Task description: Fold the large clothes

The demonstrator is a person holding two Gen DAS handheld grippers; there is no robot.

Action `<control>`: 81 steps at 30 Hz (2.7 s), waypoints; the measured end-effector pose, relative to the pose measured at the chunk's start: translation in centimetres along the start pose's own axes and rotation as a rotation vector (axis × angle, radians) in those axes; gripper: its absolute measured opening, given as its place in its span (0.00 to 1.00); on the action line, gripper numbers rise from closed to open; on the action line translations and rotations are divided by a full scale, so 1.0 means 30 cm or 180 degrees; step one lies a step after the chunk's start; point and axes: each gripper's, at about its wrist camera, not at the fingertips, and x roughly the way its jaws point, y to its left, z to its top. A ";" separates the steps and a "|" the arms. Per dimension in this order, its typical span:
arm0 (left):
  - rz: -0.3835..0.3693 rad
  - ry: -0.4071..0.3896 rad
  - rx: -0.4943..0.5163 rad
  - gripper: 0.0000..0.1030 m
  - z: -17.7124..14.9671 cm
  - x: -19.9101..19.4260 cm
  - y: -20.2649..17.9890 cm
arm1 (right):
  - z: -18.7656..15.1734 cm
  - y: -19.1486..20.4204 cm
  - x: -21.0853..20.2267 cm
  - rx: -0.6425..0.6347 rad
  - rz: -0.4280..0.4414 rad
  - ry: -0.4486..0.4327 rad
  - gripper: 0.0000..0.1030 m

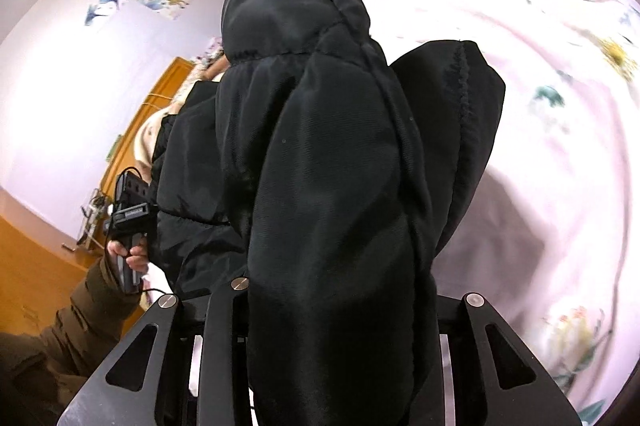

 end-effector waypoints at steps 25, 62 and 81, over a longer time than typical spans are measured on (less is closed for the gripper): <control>0.0565 -0.0230 -0.0426 0.36 -0.182 -0.253 0.476 | -0.028 0.157 0.402 -0.0234 0.0237 0.0344 0.32; 0.1617 -0.0182 -0.0470 0.77 -0.283 -0.105 0.258 | -0.072 0.237 0.575 -0.0230 -0.0826 0.0664 0.61; 0.2287 -0.0745 -0.0341 0.79 -0.423 -0.321 -0.122 | -0.120 0.504 0.488 -0.0618 -0.2072 0.0331 0.75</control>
